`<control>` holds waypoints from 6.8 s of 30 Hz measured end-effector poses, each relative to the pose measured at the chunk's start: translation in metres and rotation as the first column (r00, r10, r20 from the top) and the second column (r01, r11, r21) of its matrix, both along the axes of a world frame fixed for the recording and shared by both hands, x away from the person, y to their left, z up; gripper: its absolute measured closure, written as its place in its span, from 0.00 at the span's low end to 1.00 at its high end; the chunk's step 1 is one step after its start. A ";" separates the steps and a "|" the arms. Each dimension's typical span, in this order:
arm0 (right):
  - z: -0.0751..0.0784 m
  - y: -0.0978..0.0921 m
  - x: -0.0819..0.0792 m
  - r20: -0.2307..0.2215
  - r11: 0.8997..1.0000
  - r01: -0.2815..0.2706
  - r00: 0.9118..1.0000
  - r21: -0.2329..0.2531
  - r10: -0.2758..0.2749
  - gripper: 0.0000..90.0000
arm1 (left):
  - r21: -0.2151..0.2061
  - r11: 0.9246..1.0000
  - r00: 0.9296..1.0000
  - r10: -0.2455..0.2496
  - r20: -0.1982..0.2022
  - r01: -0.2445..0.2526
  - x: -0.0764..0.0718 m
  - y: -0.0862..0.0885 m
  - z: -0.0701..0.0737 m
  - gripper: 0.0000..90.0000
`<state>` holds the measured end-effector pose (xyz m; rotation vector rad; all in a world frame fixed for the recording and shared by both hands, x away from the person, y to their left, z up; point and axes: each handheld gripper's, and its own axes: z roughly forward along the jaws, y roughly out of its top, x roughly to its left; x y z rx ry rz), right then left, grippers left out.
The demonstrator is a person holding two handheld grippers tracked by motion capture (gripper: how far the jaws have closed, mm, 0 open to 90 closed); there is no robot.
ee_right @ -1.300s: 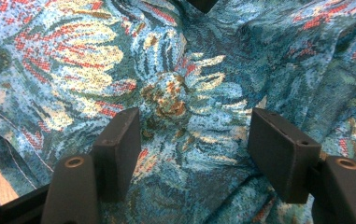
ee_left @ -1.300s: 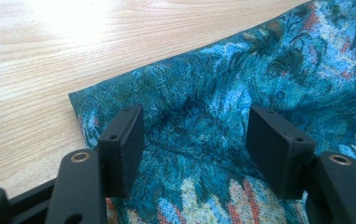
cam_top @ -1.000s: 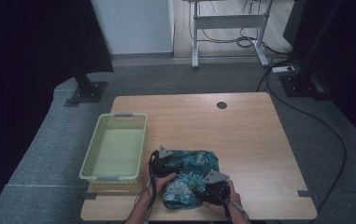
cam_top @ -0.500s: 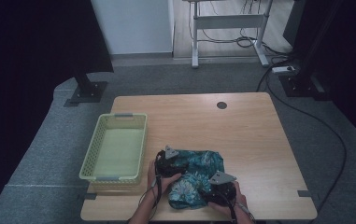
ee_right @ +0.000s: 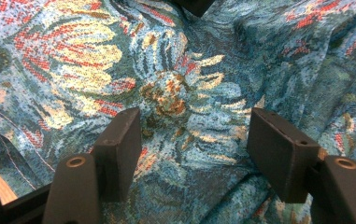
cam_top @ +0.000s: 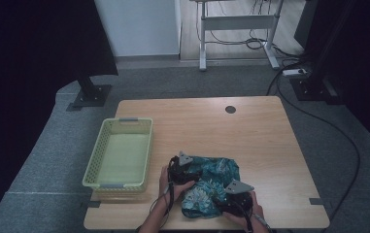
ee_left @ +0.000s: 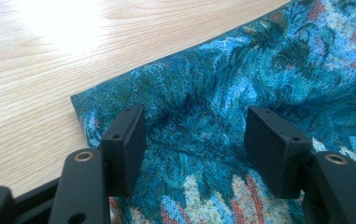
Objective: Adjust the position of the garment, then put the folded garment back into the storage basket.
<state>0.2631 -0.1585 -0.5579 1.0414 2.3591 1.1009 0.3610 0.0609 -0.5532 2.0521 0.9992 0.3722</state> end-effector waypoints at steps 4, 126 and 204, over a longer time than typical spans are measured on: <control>0.000 -0.006 -0.003 0.001 1.000 0.009 1.000 0.002 -0.009 0.38 | 0.001 1.000 1.000 -0.010 0.000 0.010 -0.001 -0.005 0.000 0.43; 0.021 -0.095 -0.059 -0.001 0.991 0.109 0.994 0.083 -0.109 0.38 | -0.091 0.996 0.993 0.005 -0.118 -0.016 -0.015 -0.016 0.021 0.34; 0.019 -0.100 -0.057 -0.009 0.988 0.136 0.991 0.078 -0.136 0.38 | 0.022 0.999 0.999 -0.044 0.005 0.044 0.015 -0.059 -0.001 0.85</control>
